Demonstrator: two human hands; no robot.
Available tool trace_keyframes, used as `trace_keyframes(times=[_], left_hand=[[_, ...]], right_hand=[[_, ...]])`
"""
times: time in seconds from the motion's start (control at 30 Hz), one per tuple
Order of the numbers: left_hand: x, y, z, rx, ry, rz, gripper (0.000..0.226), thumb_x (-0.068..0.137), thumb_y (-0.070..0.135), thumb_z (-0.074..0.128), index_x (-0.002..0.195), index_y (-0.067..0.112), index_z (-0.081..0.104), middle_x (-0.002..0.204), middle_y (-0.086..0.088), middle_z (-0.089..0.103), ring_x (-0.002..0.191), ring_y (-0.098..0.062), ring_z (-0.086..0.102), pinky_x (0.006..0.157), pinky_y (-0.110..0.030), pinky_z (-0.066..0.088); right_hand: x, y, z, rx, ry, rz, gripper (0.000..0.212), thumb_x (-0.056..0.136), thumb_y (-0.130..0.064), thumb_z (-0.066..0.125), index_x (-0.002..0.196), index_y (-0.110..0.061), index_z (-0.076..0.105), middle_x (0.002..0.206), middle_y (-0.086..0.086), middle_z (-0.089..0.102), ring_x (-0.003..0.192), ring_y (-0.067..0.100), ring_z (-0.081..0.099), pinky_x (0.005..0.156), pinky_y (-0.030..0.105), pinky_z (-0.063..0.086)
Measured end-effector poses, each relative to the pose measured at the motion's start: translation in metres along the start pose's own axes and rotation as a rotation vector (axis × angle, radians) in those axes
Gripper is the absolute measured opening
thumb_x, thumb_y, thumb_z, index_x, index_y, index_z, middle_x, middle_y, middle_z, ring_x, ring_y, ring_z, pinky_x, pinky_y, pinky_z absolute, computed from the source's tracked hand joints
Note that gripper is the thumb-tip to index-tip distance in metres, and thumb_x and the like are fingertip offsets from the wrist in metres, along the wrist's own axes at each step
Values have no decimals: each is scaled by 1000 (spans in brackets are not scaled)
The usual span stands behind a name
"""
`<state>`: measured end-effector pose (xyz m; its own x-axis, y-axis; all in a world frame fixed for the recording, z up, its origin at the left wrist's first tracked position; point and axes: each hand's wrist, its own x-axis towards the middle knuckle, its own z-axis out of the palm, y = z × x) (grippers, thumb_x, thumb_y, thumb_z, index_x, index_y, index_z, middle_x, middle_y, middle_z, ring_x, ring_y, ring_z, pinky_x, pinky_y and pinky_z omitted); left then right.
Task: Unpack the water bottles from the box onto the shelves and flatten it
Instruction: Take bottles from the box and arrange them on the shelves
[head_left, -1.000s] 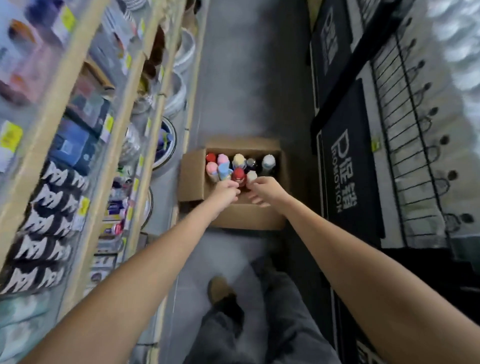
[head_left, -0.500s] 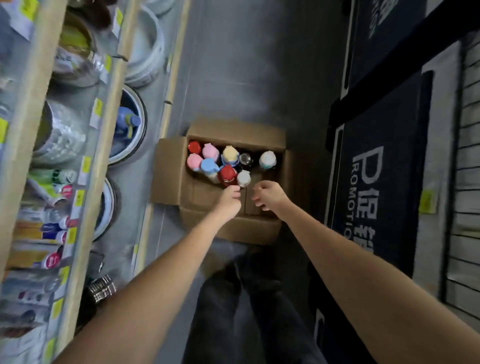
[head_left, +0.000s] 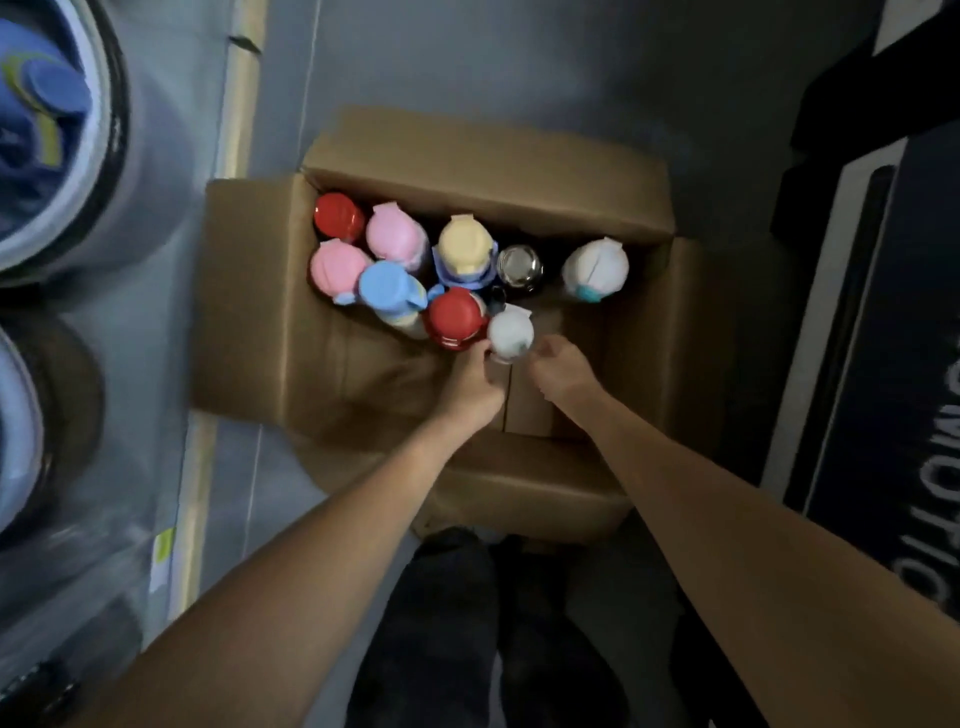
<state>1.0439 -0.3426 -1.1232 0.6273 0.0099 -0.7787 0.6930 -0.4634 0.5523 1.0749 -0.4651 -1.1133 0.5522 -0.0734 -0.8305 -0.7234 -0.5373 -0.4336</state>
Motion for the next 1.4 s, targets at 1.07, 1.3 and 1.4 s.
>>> trace_keyframes(times=[1.07, 1.3, 1.4], left_hand=[[-63, -25, 13, -137, -120, -28, 70, 88, -7, 45, 148, 22, 23, 152, -5, 28, 137, -18, 33, 112, -33, 32], [-148, 36, -45, -44, -179, 14, 88, 83, -8, 51, 152, 26, 7, 159, -1, 10, 145, -17, 15, 116, -28, 20], [-201, 69, -85, -49, -160, 49, 89, 78, -12, 46, 151, 25, 12, 157, -2, 17, 143, -19, 22, 116, -32, 25]], right_hand=[[-56, 41, 3, 95, 77, 159, 52, 85, -30, 66, 129, -16, 42, 111, 3, 49, 97, 20, 50, 57, 22, 41], [-168, -25, -29, -105, -67, 9, 48, 83, -33, 66, 124, -16, 46, 119, 9, 53, 106, 27, 57, 90, 46, 52], [-221, -72, -47, -267, -137, -136, 53, 81, -31, 68, 126, -15, 47, 122, 10, 55, 110, 24, 55, 92, 40, 50]])
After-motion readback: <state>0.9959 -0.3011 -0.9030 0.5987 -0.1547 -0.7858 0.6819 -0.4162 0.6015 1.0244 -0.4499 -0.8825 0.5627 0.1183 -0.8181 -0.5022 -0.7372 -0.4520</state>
